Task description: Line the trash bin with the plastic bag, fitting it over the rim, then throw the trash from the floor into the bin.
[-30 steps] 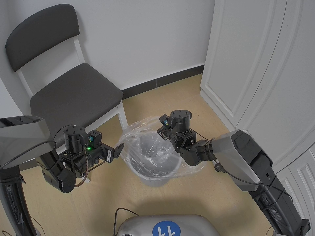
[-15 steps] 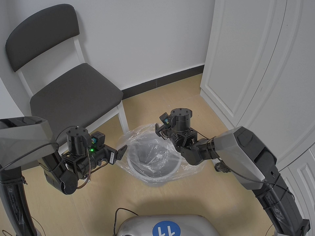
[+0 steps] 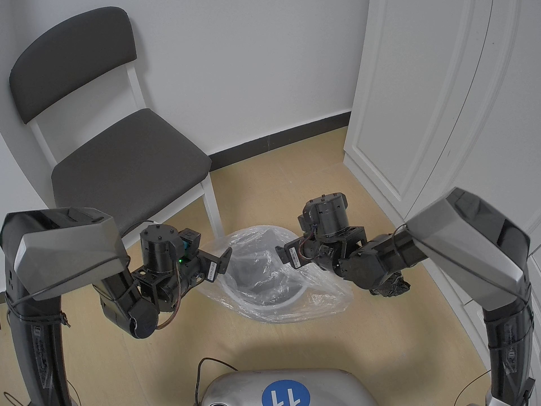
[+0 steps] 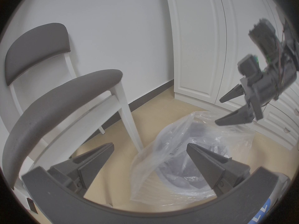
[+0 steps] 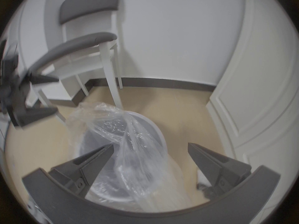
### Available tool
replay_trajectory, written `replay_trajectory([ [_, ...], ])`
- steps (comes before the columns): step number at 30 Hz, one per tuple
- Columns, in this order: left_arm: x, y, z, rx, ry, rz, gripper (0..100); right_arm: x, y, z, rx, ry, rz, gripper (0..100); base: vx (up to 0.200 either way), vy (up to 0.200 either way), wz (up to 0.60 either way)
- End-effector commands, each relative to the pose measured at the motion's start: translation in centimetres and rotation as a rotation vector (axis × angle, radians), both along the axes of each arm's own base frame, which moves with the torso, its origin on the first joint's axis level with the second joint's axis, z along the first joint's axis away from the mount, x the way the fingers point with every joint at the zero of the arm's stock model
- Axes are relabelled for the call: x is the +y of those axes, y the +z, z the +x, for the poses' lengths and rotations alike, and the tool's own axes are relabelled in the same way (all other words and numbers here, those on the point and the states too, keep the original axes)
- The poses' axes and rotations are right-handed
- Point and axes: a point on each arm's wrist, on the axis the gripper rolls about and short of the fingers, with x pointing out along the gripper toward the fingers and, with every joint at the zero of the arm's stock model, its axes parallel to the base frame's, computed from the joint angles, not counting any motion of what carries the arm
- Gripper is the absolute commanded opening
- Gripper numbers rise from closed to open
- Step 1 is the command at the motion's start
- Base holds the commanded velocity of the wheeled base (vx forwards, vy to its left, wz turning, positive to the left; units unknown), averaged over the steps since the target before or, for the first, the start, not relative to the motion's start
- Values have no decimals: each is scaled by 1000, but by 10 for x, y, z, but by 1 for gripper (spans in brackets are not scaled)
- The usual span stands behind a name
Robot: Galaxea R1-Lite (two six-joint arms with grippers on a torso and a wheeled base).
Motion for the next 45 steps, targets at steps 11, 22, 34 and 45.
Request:
replay_trajectory([
  [11,-20,-31,0,53,-3,47,100,-47,8,-50,198,-98,157,100,0,0,0],
  [22,-26,-47,24,59,89,71,100,-46,-49,-40,208,-131,172,100,0,0,0],
  [34,-16,-48,45,38,140,53,100,-48,-67,-11,188,-205,206,100,0,0,0],
  [45,-14,-49,68,26,188,-39,100,-62,-55,10,136,-252,245,100,0,0,0],
])
